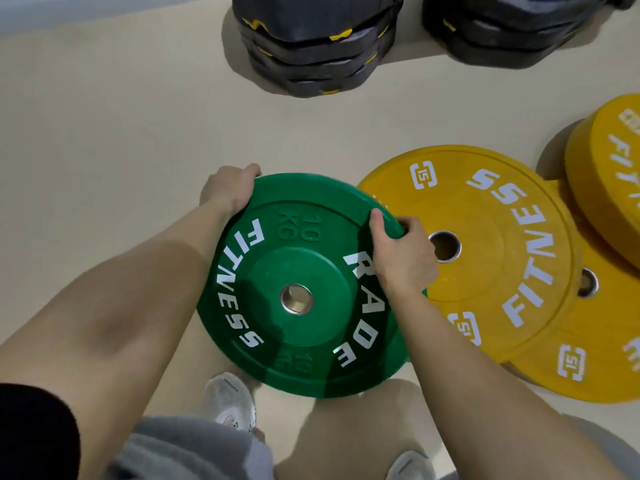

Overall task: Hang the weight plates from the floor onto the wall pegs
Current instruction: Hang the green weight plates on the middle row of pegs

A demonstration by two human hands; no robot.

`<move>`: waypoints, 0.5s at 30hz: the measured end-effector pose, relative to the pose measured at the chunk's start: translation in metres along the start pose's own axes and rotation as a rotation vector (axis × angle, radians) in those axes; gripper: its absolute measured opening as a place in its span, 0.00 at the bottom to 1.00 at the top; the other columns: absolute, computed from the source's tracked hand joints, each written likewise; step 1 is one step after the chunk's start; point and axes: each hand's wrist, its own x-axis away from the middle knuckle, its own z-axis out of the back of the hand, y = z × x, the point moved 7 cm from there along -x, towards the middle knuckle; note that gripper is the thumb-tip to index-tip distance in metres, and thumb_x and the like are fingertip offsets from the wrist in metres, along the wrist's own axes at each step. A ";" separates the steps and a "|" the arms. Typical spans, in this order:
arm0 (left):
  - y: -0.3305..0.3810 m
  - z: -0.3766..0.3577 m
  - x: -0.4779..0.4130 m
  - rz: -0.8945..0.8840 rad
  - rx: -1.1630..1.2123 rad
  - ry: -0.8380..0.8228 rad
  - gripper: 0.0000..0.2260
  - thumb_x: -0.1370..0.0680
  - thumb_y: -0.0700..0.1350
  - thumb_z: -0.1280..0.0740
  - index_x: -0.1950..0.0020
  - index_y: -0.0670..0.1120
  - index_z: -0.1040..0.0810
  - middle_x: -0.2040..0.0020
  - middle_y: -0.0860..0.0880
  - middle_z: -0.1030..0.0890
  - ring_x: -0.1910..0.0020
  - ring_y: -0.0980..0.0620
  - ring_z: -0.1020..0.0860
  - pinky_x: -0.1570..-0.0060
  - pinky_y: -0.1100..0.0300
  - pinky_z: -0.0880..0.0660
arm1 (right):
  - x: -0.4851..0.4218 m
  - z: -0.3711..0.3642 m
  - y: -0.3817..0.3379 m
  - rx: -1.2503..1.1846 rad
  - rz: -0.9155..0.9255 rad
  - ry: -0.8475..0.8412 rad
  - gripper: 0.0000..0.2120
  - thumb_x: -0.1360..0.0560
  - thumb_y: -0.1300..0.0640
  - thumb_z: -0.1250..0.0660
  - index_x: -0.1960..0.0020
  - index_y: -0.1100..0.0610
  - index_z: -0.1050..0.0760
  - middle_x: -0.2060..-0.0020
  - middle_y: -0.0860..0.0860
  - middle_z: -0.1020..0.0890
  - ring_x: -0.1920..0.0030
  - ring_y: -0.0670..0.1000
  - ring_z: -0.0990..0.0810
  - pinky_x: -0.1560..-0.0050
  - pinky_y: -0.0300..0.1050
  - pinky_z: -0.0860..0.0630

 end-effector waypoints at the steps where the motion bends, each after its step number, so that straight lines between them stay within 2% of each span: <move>1: -0.003 0.010 0.013 0.009 0.000 0.049 0.22 0.25 0.60 0.42 0.52 0.45 0.19 0.54 0.46 0.21 0.52 0.41 0.24 0.51 0.52 0.29 | 0.000 0.007 0.001 -0.016 -0.022 -0.075 0.36 0.34 0.20 0.43 0.41 0.46 0.23 0.49 0.45 0.19 0.48 0.51 0.21 0.53 0.49 0.27; 3: -0.003 0.029 0.041 0.011 0.003 0.145 0.20 0.24 0.58 0.42 0.56 0.43 0.19 0.56 0.45 0.20 0.54 0.41 0.24 0.55 0.54 0.31 | 0.002 0.019 0.001 -0.113 -0.005 -0.312 0.39 0.37 0.18 0.41 0.45 0.49 0.21 0.51 0.45 0.18 0.50 0.50 0.21 0.50 0.49 0.26; 5: -0.008 0.045 0.069 0.022 0.016 0.204 0.20 0.24 0.56 0.42 0.58 0.42 0.19 0.59 0.44 0.19 0.57 0.40 0.24 0.58 0.54 0.30 | 0.015 0.024 -0.001 -0.239 0.000 -0.521 0.36 0.34 0.23 0.37 0.53 0.56 0.18 0.54 0.50 0.15 0.55 0.52 0.17 0.56 0.46 0.26; 9: -0.012 0.082 0.106 -0.006 0.098 0.326 0.20 0.23 0.53 0.43 0.58 0.38 0.20 0.61 0.41 0.20 0.63 0.41 0.27 0.61 0.52 0.29 | 0.039 0.050 -0.026 -0.261 0.129 -0.434 0.34 0.33 0.25 0.35 0.63 0.59 0.21 0.67 0.51 0.17 0.64 0.53 0.18 0.62 0.49 0.26; 11: -0.002 0.107 0.114 -0.053 0.162 0.397 0.19 0.23 0.51 0.42 0.58 0.37 0.21 0.62 0.41 0.22 0.62 0.41 0.29 0.60 0.51 0.30 | 0.041 0.069 -0.046 -0.281 0.187 -0.376 0.30 0.32 0.27 0.33 0.69 0.55 0.25 0.72 0.48 0.21 0.69 0.50 0.22 0.68 0.47 0.32; 15: 0.038 0.160 0.130 -0.164 0.276 0.546 0.18 0.23 0.51 0.41 0.58 0.39 0.20 0.58 0.39 0.20 0.58 0.40 0.27 0.59 0.50 0.32 | 0.027 0.117 -0.086 -0.333 0.310 -0.250 0.30 0.31 0.29 0.32 0.74 0.54 0.32 0.80 0.44 0.29 0.74 0.48 0.31 0.70 0.47 0.36</move>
